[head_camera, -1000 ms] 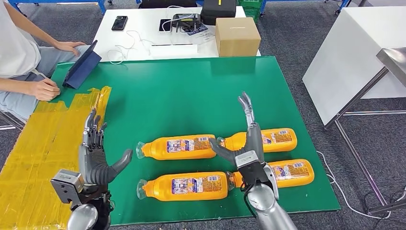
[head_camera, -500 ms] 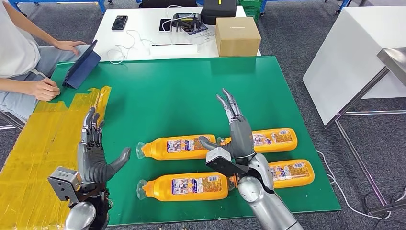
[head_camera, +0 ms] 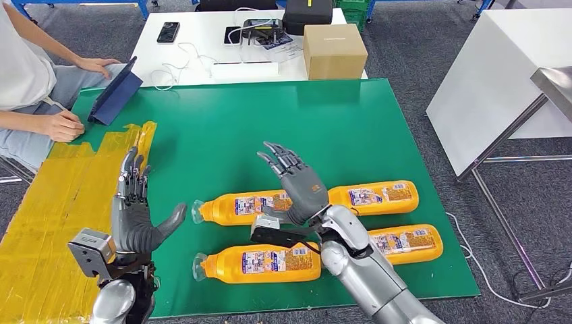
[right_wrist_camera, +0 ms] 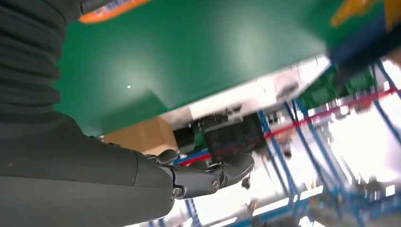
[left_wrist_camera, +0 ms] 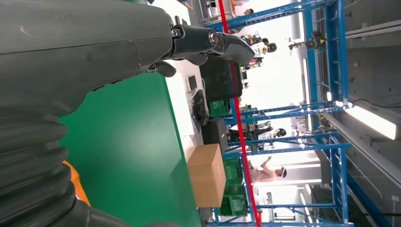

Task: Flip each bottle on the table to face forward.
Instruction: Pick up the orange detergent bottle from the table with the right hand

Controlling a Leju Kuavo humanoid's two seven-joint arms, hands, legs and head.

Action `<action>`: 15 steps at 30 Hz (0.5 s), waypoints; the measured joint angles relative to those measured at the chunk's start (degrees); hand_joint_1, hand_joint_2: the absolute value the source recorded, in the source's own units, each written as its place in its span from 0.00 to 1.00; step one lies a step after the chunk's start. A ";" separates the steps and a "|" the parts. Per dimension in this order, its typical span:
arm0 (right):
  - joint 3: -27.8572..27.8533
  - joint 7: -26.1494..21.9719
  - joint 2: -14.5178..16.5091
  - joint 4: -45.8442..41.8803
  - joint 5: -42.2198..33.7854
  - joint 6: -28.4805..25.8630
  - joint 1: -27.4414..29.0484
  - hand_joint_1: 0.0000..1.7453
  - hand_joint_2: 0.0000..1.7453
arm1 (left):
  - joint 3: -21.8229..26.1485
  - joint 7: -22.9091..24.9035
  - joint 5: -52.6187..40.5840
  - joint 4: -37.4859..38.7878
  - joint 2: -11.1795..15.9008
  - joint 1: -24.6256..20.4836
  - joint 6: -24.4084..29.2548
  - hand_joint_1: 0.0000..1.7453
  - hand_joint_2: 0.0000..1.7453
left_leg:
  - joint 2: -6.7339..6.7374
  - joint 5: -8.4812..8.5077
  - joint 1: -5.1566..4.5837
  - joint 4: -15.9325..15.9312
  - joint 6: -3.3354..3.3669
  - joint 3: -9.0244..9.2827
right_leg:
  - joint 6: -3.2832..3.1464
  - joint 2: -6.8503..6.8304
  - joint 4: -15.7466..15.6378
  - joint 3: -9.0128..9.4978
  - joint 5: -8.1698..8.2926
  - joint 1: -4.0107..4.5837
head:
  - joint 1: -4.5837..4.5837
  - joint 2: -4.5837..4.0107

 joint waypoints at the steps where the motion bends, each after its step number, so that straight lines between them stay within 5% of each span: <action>1: 1.03 0.27 0.31 1.81 0.54 1.00 -1.25 0.00 1.00 | -0.10 0.14 0.08 0.15 -0.07 -0.38 -0.31 0.00 1.00 | 0.00 0.00 0.00 0.00 0.00 0.00 | 0.00 0.00 0.00 0.00 0.00 0.00 | 0.00 0.00; 6: 7.01 -1.06 3.47 14.70 2.48 7.82 -8.53 0.00 1.00 | -1.68 0.48 1.51 2.48 -0.39 -3.91 -2.61 0.00 1.00 | -0.02 0.02 0.01 0.01 0.00 0.01 | 0.00 -0.02 0.01 0.01 0.01 0.01 | 0.01 0.00; 15: 12.28 -2.90 8.34 28.81 1.69 10.28 -15.32 0.00 1.00 | -4.10 0.50 2.81 6.38 -0.69 -7.97 -3.28 0.00 1.00 | -0.01 0.02 0.00 0.01 0.00 -0.03 | 0.01 -0.02 0.02 -0.04 0.01 0.00 | 0.01 0.00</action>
